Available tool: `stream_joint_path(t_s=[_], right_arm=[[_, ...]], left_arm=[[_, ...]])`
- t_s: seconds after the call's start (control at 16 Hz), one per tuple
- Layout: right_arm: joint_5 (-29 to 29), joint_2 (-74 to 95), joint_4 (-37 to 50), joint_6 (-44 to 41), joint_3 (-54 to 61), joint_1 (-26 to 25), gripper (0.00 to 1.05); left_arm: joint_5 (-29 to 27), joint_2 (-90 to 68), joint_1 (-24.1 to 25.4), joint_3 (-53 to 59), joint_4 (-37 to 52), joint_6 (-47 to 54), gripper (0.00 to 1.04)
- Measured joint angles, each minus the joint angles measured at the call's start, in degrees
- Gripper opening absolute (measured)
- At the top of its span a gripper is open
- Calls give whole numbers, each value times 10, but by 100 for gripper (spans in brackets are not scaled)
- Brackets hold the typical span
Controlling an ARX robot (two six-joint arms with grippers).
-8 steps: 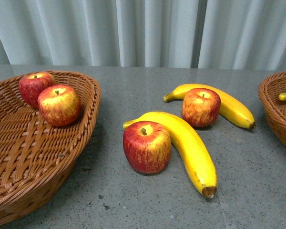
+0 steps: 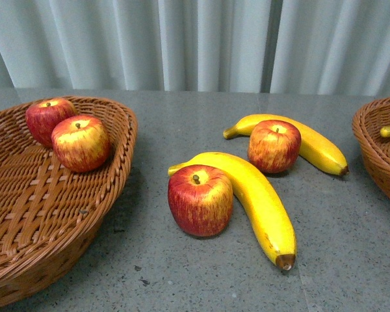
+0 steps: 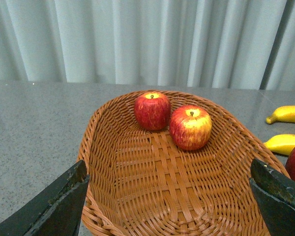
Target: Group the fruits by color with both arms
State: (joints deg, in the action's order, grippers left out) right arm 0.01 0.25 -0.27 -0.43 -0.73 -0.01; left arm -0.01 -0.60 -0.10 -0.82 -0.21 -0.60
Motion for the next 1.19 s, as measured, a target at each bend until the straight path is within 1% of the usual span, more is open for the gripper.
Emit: stream_joint_path(t_s=[0.75, 0.81, 0.88, 0.94, 1.0, 1.06, 1.12, 1.19], right_arm=[[0, 0, 0, 0, 0, 0, 98], [0, 0, 0, 0, 0, 0, 98], [1, 0, 0, 1, 0, 0, 98], [0, 0, 1, 0, 0, 0, 98], [0, 0, 0, 0, 0, 0, 98], [0, 0, -1, 0, 0, 0, 98], [0, 0, 0, 0, 0, 0, 98], [0, 0, 0, 0, 0, 0, 98]], left_arm=[[-6, -1, -1, 0, -6, -1, 98], [-76, -27, -31, -23, -73, -18, 98], [-140, -72, -54, -49, -117, -34, 98], [-177, -111, -52, -65, -104, -39, 98], [-199, -136, -32, -81, -76, -41, 98], [-189, -162, -17, -101, -35, -38, 98], [-175, -194, -13, -126, 13, -29, 98], [-116, -283, 3, -163, 99, 0, 98]])
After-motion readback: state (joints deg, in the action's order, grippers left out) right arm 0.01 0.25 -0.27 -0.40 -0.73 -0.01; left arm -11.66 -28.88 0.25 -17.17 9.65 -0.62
